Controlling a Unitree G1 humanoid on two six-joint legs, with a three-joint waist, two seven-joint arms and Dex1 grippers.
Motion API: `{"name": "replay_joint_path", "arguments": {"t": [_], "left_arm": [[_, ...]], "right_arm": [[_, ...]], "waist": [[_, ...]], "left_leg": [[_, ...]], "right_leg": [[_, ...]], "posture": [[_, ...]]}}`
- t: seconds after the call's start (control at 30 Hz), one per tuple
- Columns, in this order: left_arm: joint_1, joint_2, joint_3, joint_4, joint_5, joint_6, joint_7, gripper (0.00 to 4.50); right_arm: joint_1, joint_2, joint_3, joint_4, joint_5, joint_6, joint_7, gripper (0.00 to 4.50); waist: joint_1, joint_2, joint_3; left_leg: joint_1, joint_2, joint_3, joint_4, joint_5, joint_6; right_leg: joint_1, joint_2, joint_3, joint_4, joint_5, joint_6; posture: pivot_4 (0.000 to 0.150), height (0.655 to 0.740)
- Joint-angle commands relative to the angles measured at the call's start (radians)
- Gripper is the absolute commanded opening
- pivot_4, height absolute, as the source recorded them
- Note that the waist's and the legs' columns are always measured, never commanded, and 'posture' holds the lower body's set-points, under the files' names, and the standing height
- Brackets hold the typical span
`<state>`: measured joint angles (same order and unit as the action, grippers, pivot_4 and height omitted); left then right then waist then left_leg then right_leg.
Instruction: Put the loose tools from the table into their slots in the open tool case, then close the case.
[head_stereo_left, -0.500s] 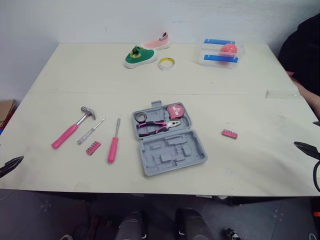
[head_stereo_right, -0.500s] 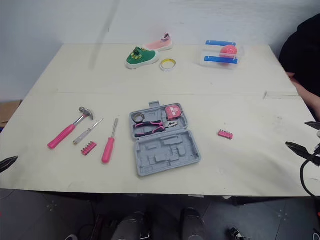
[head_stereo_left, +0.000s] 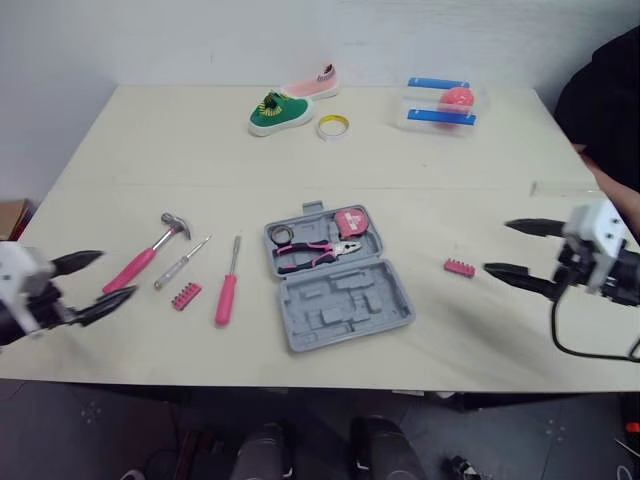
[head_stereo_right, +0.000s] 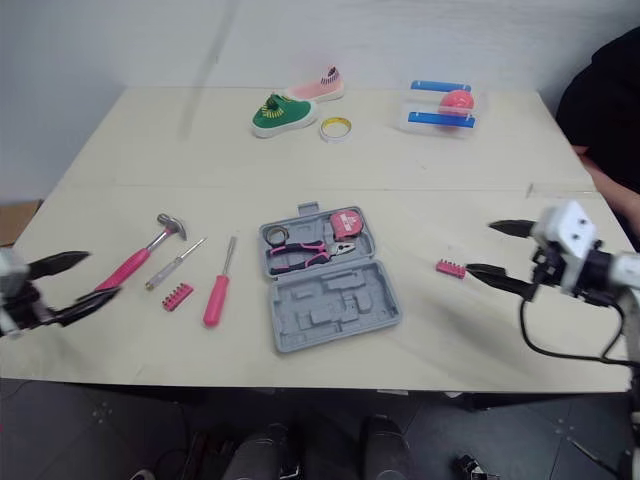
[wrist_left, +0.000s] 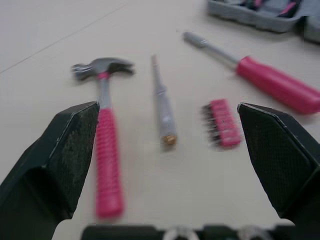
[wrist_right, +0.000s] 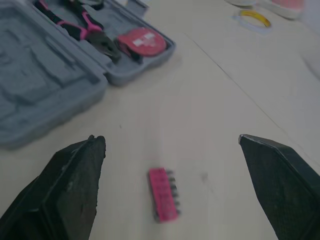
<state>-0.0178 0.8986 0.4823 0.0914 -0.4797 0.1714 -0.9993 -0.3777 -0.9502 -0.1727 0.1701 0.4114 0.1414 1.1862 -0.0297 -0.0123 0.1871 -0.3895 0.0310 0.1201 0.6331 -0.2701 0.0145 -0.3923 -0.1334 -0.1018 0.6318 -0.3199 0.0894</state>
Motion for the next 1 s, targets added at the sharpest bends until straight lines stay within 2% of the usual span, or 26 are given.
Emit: {"name": "replay_joint_path", "arguments": {"t": [0.03,0.07,0.23,0.27,0.3,0.43,0.6,0.73,1.0], "left_arm": [[-0.034,-0.028,-0.063,-0.173,-0.014,0.131,0.108,3.18],[-0.071,-0.057,-0.116,-0.226,-0.012,0.175,0.15,2.72],[-0.2,-0.126,-0.297,-0.343,0.019,0.357,0.252,0.33],[-0.214,-0.126,-0.322,-0.354,0.039,0.358,0.258,0.01],[-0.234,-0.122,-0.347,-0.367,0.056,0.391,0.276,0.0],[-0.294,-0.174,-0.409,-0.383,0.067,0.513,0.36,0.0],[-0.324,-0.244,-0.509,-0.339,0.088,0.557,0.368,0.0],[-0.334,-0.255,-0.535,-0.341,0.095,0.614,0.372,0.0],[-0.356,-0.31,-0.566,-0.322,0.127,0.603,0.396,0.0]], "right_arm": [[-0.038,0.02,0.042,-0.05,-0.024,0.042,-0.02,3.92],[-0.063,0.038,0.073,-0.044,-0.048,0.038,-0.028,3.61],[-0.163,0.125,0.168,0.03,-0.141,0.014,-0.074,1.03],[-0.173,0.135,0.182,0.041,-0.157,-0.005,-0.074,0.59],[-0.182,0.144,0.209,0.052,-0.181,-0.028,-0.061,0.06],[-0.229,0.222,0.269,0.106,-0.238,-0.058,-0.087,0.06],[-0.286,0.294,0.342,0.207,-0.33,-0.101,-0.116,0.06],[-0.313,0.323,0.355,0.273,-0.369,-0.141,-0.143,0.06],[-0.325,0.351,0.358,0.337,-0.399,-0.184,-0.145,0.06]], "waist": [[0.004,-0.001,0.0],[0.008,-0.001,0.0],[0.014,-0.001,0.0],[0.013,-0.001,0.0],[0.011,-0.001,0.0],[0.0,-0.002,0.001],[0.002,-0.002,0.001],[0.003,-0.003,0.001],[0.003,-0.003,0.001]], "left_leg": [[0.0,0.0,0.0,0.0,0.0,0.0],[0.0,0.0,0.0,0.0,0.0,0.0],[-0.001,-0.001,0.0,0.002,0.001,-0.001],[-0.001,-0.001,0.0,0.002,0.001,-0.001],[-0.002,-0.001,0.0,0.002,0.001,-0.001],[-0.002,0.0,0.002,0.003,0.002,-0.001],[-0.002,0.0,0.002,0.005,0.002,-0.001],[-0.004,0.0,0.0,0.01,0.002,0.0],[-0.006,0.0,0.0,0.014,0.001,0.0]], "right_leg": [[0.0,0.0,0.0,0.0,0.0,0.0],[0.0,0.0,0.0,0.0,0.0,0.0],[0.0,0.001,0.0,0.0,0.002,0.001],[0.0,0.001,0.0,0.0,0.002,0.001],[0.0,0.002,0.0,-0.001,0.002,0.001],[0.0,0.003,0.0,-0.002,0.002,0.001],[0.0,0.003,0.001,0.0,0.002,0.002],[0.0,0.003,0.0,0.001,0.002,0.001],[0.0,0.002,0.0,0.002,0.002,0.002]], "posture": [[0.15,0.74],[0.15,0.74],[0.15,0.74],[0.15,0.74],[0.15,0.74],[0.15,0.74],[0.15,0.74],[0.15,0.74],[0.15,0.74]]}}
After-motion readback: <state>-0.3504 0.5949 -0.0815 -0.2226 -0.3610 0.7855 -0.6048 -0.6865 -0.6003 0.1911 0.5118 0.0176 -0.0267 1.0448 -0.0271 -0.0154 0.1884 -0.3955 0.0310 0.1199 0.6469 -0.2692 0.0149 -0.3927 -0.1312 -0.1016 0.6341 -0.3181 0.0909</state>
